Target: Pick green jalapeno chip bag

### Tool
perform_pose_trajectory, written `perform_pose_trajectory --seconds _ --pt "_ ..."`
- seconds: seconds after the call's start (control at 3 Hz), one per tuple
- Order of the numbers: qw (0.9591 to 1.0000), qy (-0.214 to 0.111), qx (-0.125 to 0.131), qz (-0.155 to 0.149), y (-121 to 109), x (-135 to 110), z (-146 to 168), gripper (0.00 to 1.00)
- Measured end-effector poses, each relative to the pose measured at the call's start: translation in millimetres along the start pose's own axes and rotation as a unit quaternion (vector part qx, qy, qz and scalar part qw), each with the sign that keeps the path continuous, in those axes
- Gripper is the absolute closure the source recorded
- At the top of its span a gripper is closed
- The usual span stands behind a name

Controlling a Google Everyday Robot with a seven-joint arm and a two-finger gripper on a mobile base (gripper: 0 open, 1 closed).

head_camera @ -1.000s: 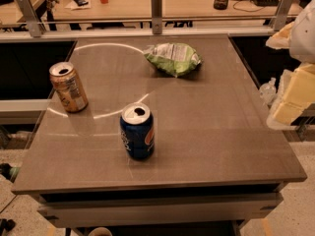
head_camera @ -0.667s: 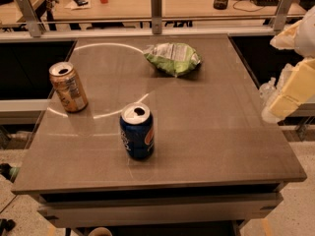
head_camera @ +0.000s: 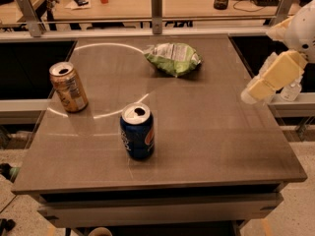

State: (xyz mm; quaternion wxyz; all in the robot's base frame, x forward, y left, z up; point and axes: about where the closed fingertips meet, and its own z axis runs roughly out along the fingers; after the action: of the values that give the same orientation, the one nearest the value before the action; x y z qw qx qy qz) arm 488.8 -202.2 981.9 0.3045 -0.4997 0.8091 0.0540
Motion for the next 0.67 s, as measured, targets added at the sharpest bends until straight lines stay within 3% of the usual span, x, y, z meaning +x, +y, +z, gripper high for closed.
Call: perform_pose_trajectory --seconds 0.33,0.67 --pt "0.999 -0.013 0.044 0.0 -20 -14 20 0.0" --pt "0.9979 -0.022 0.052 0.031 -44 -18 50 0.0"
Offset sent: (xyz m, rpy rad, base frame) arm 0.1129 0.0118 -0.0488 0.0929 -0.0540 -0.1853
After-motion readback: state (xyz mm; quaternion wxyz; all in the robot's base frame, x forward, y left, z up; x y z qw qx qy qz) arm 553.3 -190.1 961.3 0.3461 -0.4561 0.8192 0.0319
